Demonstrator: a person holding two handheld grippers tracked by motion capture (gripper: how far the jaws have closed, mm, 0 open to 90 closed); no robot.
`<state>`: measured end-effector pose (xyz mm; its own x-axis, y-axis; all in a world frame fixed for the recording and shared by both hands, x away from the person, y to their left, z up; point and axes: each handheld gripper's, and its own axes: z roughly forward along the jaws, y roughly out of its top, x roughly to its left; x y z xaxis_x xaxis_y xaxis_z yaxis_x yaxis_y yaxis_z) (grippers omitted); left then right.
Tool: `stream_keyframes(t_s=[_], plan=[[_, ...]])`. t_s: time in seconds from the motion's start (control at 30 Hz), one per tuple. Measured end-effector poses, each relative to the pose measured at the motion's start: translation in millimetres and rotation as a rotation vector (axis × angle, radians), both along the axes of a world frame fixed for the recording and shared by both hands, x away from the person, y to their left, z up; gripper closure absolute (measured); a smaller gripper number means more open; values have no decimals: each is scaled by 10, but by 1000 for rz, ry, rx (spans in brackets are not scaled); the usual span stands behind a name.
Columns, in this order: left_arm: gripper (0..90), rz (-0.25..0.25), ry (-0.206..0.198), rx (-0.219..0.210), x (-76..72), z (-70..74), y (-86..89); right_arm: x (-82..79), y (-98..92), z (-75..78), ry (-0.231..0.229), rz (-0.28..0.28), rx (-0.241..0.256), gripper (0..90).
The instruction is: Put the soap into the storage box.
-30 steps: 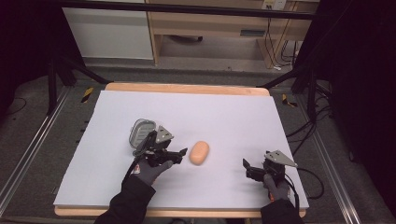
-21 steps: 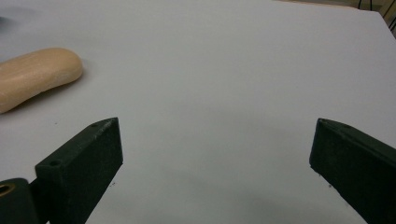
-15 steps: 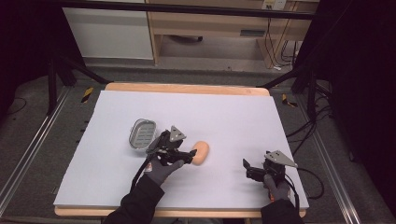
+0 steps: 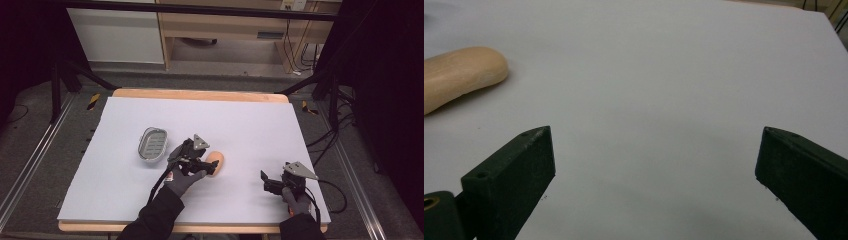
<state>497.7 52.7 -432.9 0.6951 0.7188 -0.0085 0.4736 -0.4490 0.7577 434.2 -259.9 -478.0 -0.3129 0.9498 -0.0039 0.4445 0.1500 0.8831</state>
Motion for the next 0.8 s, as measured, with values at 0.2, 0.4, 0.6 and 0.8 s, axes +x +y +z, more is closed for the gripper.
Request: stream_keyframes(t_s=[0.2,0.4,0.6,0.8], plan=[[238,-2,12,14,38,-49,-76,-6,-9,3,-2,3,7,28],[233,-1,24,38,77,-118,-162,-2,-8,0,4,16,10,28],[222,10,50,55,128,-187,-215,1,-6,-4,16,17,9,28],[214,15,69,72,156,-227,-239,4,-5,-6,20,16,4,28]])
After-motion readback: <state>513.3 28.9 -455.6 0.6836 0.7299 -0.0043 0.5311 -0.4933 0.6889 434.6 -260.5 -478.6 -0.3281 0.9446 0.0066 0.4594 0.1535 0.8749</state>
